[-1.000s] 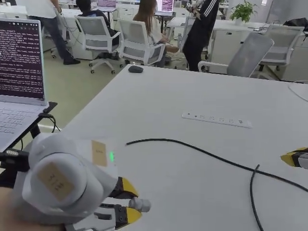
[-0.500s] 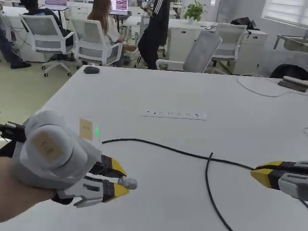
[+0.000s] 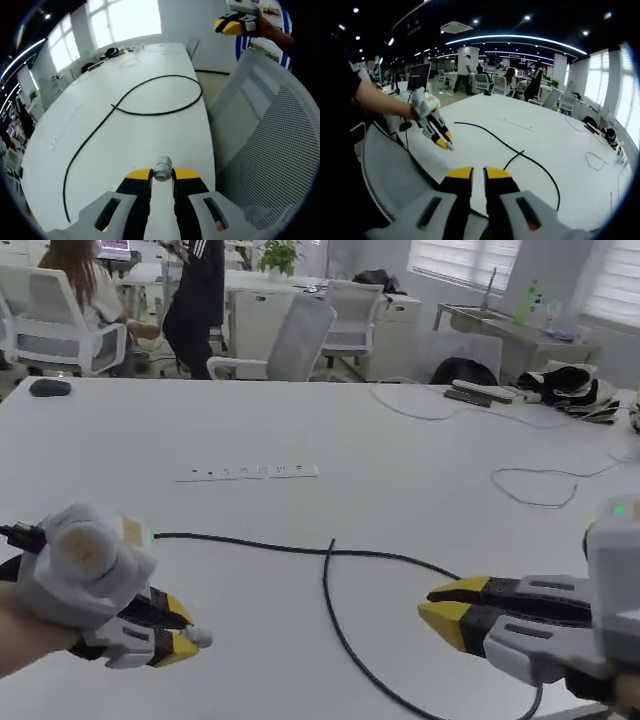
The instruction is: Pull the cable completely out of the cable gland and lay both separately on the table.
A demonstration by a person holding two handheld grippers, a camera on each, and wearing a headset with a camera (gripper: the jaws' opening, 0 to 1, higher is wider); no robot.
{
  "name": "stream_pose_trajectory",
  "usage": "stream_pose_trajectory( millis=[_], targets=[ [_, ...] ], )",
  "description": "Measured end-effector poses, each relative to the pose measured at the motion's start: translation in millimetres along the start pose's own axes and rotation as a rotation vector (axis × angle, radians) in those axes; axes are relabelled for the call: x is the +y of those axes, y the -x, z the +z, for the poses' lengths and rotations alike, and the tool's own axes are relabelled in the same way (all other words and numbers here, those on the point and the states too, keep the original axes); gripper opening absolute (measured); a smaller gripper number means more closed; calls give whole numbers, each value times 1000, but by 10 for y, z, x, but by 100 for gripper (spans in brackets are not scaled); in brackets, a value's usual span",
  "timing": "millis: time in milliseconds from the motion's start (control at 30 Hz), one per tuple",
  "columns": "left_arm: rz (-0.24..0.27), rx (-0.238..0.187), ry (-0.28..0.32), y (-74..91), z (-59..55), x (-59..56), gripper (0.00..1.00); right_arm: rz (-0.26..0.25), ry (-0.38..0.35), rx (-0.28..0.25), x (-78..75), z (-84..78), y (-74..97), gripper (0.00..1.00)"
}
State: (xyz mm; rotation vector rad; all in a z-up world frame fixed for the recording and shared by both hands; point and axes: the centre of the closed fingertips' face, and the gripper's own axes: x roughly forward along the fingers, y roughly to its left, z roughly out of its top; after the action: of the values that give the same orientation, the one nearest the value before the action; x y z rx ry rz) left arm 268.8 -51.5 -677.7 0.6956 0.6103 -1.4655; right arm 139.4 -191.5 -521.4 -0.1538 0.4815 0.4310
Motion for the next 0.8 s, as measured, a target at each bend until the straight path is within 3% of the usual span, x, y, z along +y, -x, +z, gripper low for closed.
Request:
stream_pose_trajectory(
  millis=[67,133,300,400,633,800],
  targets=[
    [-8,0,7,-152,-66,51,16,-7,0,-6,37,15,48,7],
    [-33,13,36,-247,-115,-6,16,-17,2,-4,53,17,77,7],
    [-44,39,56,-451,-254,-10,16,-29,-6,-4,72,5,136,7],
    [-56,44,74,-497,-281,-38,16,-33,-10,2,72,-10,140,7],
    [-59,99,28,-563,-396,-61,17,-32,-16,11,74,-2,116,7],
    [-72,118,59,-586,-468,-119,17,-26,-16,22,98,-28,122,7]
  ],
)
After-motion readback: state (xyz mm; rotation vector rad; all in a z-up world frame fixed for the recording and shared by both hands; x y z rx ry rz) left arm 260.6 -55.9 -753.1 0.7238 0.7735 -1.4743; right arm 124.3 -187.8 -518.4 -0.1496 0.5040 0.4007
